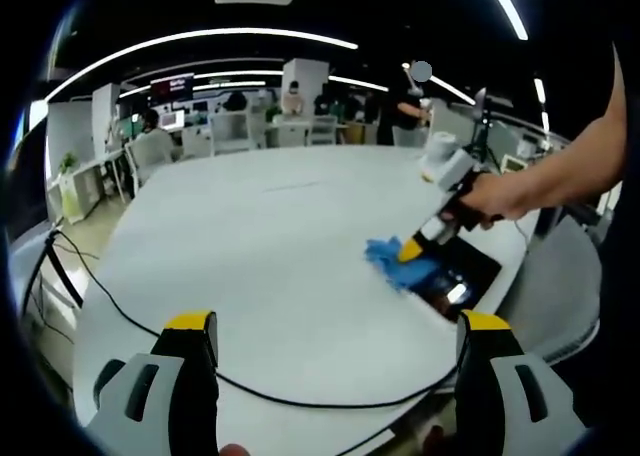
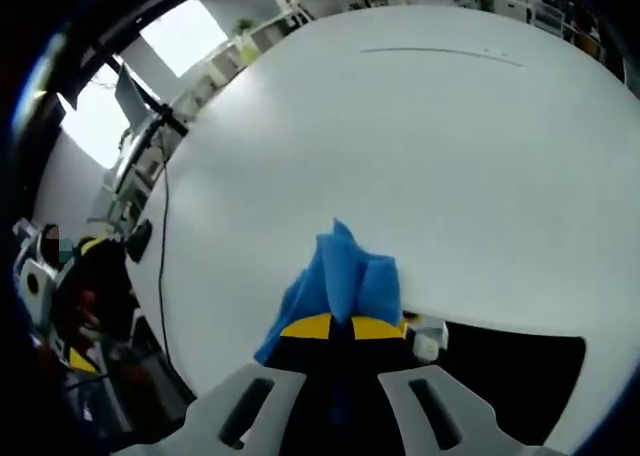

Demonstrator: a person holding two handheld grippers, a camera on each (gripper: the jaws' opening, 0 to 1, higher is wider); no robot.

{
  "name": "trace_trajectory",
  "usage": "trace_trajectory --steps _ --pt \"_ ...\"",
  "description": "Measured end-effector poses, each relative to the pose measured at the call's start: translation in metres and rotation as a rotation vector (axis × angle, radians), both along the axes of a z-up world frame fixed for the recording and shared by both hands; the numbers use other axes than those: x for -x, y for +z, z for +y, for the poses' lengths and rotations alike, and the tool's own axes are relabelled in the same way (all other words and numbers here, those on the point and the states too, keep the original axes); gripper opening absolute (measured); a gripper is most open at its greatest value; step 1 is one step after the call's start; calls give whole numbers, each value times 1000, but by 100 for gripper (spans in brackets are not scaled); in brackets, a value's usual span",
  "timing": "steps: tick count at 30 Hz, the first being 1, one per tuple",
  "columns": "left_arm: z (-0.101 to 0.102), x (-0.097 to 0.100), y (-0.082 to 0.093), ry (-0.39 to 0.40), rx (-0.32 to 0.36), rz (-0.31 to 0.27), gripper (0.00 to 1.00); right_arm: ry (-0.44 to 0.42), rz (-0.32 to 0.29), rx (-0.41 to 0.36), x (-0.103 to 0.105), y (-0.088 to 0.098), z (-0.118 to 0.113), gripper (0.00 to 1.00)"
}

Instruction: Wipe the mirror surface with the cleaning cloth until all visible marks leave the cleaned area.

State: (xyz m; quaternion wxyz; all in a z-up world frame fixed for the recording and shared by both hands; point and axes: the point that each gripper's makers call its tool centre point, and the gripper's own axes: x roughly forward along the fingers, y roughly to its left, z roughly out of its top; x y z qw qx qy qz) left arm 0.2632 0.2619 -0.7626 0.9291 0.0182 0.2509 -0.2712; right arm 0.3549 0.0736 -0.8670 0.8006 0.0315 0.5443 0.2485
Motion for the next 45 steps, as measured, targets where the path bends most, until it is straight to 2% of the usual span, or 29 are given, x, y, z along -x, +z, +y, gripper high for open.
trace_trajectory --steps 7,10,13,16,18,37,45 --pt "-3 -2 -1 -9 4 -2 100 3 4 -14 0 -1 -1 0" --pt "-3 -5 1 -11 7 -7 100 12 -15 4 2 1 1 0" --pt "-3 -7 3 -13 7 -10 100 -20 -11 -11 1 0 0 0" --pt "-6 -9 6 -19 10 -19 100 0 -39 4 5 1 0 0" --pt "-7 -9 7 -24 7 -22 100 4 -36 8 7 0 0 0" --pt "-9 -9 8 -28 -2 -26 100 31 -16 -19 42 2 0 0" --pt "-9 -11 8 -28 0 -25 100 53 1 -30 63 1 4 0"
